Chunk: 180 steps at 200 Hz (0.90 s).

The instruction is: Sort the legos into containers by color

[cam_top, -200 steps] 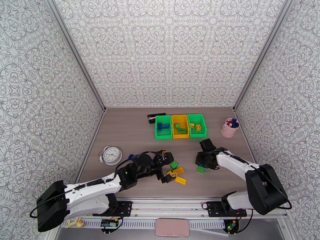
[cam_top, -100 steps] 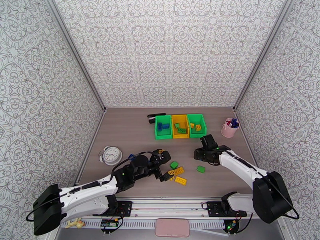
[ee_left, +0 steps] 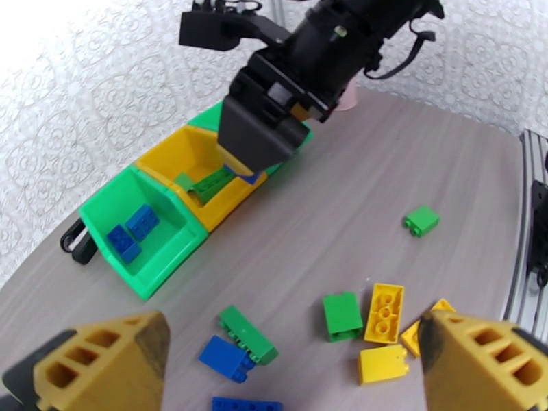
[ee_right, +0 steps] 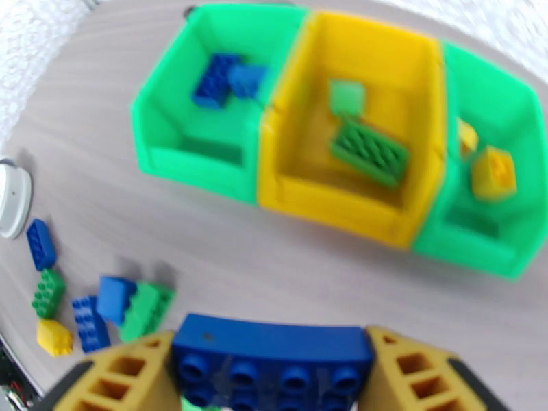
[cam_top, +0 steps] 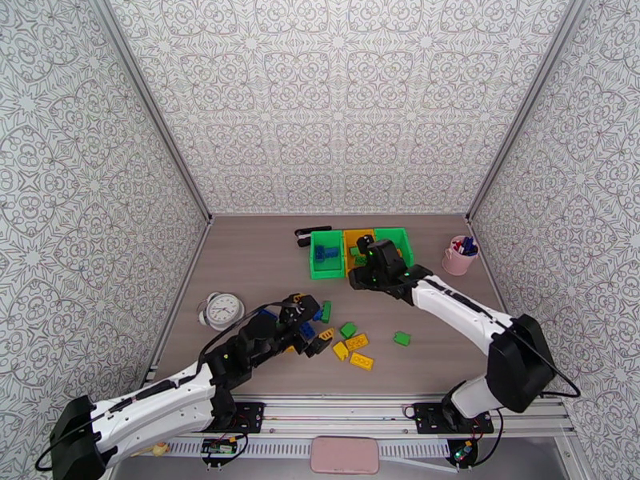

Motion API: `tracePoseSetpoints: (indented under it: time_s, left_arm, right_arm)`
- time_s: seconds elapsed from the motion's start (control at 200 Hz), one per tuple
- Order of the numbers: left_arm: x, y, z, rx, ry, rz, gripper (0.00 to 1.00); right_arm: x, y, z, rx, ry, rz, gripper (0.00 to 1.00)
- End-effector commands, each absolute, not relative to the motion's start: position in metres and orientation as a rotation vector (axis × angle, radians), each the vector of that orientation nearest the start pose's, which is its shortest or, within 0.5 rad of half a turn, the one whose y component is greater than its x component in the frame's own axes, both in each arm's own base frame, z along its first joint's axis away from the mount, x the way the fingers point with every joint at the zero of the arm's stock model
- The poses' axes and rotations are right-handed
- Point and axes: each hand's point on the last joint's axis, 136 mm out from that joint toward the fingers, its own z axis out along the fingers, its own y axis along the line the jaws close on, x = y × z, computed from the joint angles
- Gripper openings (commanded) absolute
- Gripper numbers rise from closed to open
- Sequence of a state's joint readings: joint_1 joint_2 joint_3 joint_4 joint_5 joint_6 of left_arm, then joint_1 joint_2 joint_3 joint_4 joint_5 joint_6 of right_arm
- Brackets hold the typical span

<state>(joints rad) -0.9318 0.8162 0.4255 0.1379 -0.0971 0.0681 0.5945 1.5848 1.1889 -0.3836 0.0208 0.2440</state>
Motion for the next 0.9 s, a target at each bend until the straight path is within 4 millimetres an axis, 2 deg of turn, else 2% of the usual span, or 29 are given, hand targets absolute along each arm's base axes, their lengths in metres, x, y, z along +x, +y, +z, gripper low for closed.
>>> tracePoseSetpoints:
  time_s: [0.0,0.11,0.26,0.435,0.575,0.665,0.72,0.785,0.895]
  left_arm:
    - [0.220,-0.233,0.200,0.697,1.724,-0.471,1.00]
    - [0.226,-0.223,0.199,0.622,1.749,-0.450,1.00]
    - [0.236,-0.209,0.197,0.503,1.785,-0.421,1.00]
    - [0.241,-0.203,0.196,0.452,1.803,-0.416,1.00]
    - [0.242,-0.202,0.197,0.447,1.803,-0.410,1.00]
    - [0.243,-0.201,0.197,0.445,1.804,-0.411,1.00]
    - [0.244,-0.201,0.198,0.432,1.812,-0.413,1.00]
    - [0.247,-0.198,0.199,0.406,1.832,-0.397,1.00]
    - [0.253,-0.186,0.198,0.320,1.890,-0.346,1.00]
  right_arm:
    - [0.399,0.277,0.183,-0.470,2.258,0.402,0.61]
    - [0.421,0.296,0.179,-0.472,2.241,0.429,0.61]
    - [0.449,0.315,0.162,-0.476,2.253,0.421,0.61]
    - [0.476,0.327,0.138,-0.476,2.274,0.366,0.60]
    - [0.491,0.333,0.128,-0.471,2.270,0.340,0.61]
    - [0.495,0.334,0.132,-0.466,2.261,0.333,0.67]
    - [0.495,0.333,0.138,-0.462,2.249,0.332,0.75]
    - [0.492,0.331,0.147,-0.459,2.232,0.334,0.82]
    - [0.483,0.324,0.162,-0.455,2.204,0.340,0.88]
